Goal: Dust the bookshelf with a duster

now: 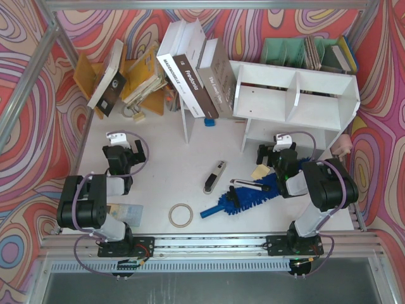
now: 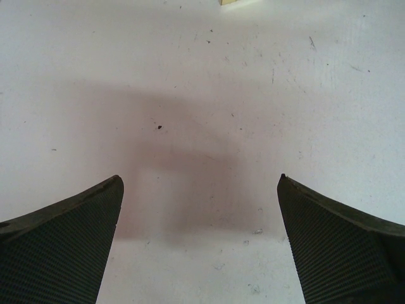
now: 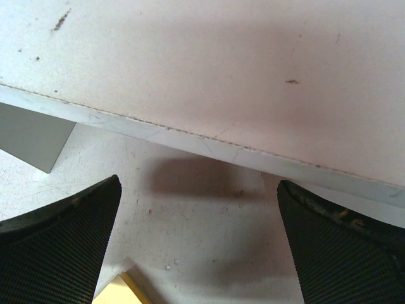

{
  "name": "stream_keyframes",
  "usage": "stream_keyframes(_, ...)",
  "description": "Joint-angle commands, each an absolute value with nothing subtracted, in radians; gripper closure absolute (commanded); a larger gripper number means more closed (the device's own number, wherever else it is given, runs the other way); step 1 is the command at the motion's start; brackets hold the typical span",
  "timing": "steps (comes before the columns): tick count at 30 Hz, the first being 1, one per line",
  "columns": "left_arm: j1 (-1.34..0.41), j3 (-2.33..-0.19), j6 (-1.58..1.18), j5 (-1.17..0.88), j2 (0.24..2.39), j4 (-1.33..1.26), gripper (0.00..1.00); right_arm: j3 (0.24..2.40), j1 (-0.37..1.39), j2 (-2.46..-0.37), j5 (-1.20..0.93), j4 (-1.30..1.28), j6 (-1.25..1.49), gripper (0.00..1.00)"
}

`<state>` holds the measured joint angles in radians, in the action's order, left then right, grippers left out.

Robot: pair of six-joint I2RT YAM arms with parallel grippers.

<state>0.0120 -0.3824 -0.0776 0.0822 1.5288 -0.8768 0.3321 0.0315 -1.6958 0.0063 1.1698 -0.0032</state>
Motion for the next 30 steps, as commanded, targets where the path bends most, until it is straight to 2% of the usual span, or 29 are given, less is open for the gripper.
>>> stream_keyframes(1,0.007,-0.334,-0.060,0.081,1.441,-0.885,0.02,0.349,0.024,-1.682,0.015,1.208,-0.011,0.01)
stream_keyframes(9,-0.117,-0.283,-0.015,0.212,1.102,-0.708,0.02,0.327,0.028,-1.611,-0.070,1.193,-0.060,0.01)
stream_keyframes(18,-0.152,-0.285,-0.047,0.188,0.850,-0.526,0.02,0.271,0.109,-1.393,-0.033,0.979,-0.008,0.01)
stream_keyframes(25,-0.156,-0.321,-0.096,0.127,0.731,-0.373,0.02,0.230,0.243,-1.152,0.062,0.760,-0.015,0.01)
stream_keyframes(30,-0.156,-0.367,-0.179,-0.019,0.666,-0.285,0.02,0.237,0.254,-0.920,0.000,0.546,-0.006,0.01)
